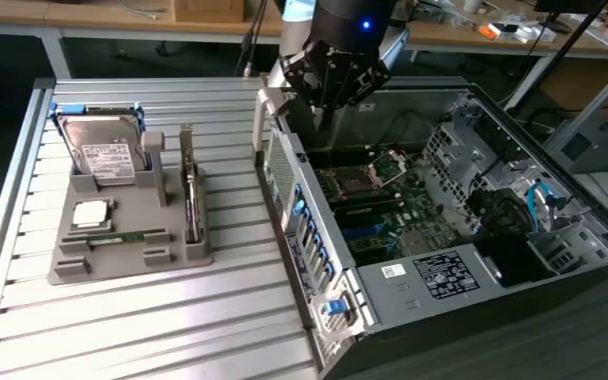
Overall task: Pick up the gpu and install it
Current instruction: 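Reach for the gpu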
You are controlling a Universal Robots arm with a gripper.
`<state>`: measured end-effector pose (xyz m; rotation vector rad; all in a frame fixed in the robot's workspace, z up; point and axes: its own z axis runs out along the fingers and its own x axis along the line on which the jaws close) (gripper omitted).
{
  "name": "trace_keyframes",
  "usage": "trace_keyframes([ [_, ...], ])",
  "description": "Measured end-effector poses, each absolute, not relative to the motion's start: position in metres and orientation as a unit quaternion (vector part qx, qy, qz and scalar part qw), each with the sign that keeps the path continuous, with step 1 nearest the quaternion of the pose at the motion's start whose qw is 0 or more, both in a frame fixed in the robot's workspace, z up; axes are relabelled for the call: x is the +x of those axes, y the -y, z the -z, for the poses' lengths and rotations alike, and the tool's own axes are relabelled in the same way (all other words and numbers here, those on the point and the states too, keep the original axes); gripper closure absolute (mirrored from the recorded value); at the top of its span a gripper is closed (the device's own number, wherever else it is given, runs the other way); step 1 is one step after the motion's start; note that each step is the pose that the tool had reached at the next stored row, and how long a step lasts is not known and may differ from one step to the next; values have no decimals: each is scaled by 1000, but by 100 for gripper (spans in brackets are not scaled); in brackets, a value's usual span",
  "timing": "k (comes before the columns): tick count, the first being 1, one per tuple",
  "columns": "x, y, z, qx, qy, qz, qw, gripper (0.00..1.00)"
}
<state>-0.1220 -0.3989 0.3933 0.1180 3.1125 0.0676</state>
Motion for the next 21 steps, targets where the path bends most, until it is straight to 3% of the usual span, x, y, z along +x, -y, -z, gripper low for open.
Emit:
trace_keyframes([
  [21,-152,399,-393,38,-999,-22,13,89],
])
